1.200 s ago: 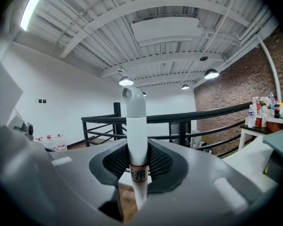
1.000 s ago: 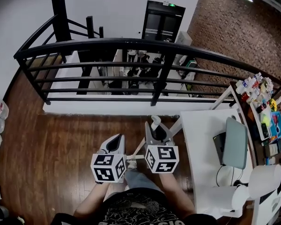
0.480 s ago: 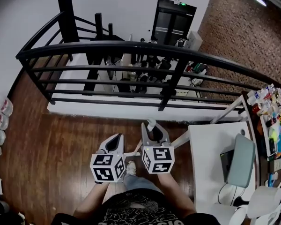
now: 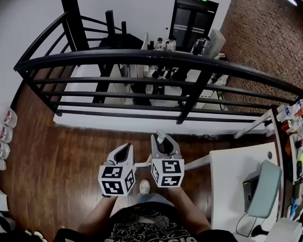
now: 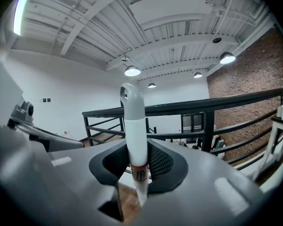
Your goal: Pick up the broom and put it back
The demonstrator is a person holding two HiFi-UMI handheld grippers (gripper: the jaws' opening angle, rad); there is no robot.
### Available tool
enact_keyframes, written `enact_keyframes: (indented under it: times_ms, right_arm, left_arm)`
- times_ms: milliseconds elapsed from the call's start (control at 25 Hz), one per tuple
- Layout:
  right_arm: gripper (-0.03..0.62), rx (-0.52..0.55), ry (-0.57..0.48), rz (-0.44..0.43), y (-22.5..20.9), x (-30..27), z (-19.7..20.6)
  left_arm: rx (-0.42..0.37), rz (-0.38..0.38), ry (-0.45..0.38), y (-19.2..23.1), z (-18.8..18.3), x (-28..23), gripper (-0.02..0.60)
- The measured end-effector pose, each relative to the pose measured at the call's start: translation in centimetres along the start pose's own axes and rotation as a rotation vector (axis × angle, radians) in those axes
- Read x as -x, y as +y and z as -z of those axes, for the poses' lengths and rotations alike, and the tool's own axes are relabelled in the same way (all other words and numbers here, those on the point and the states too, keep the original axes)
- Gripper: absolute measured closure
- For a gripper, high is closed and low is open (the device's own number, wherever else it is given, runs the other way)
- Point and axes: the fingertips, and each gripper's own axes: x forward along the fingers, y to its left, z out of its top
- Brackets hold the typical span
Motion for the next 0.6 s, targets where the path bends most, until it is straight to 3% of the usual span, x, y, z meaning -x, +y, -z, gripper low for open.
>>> enact_keyframes:
  times_ms: [600]
  right_arm:
    - [0.510,0.009,0.008,-0.045,-2.7,-9.3,1.0]
  left_arm:
    - [-0.041,-0.024,-0.020,2.1,-2.9,-7.6,0.577]
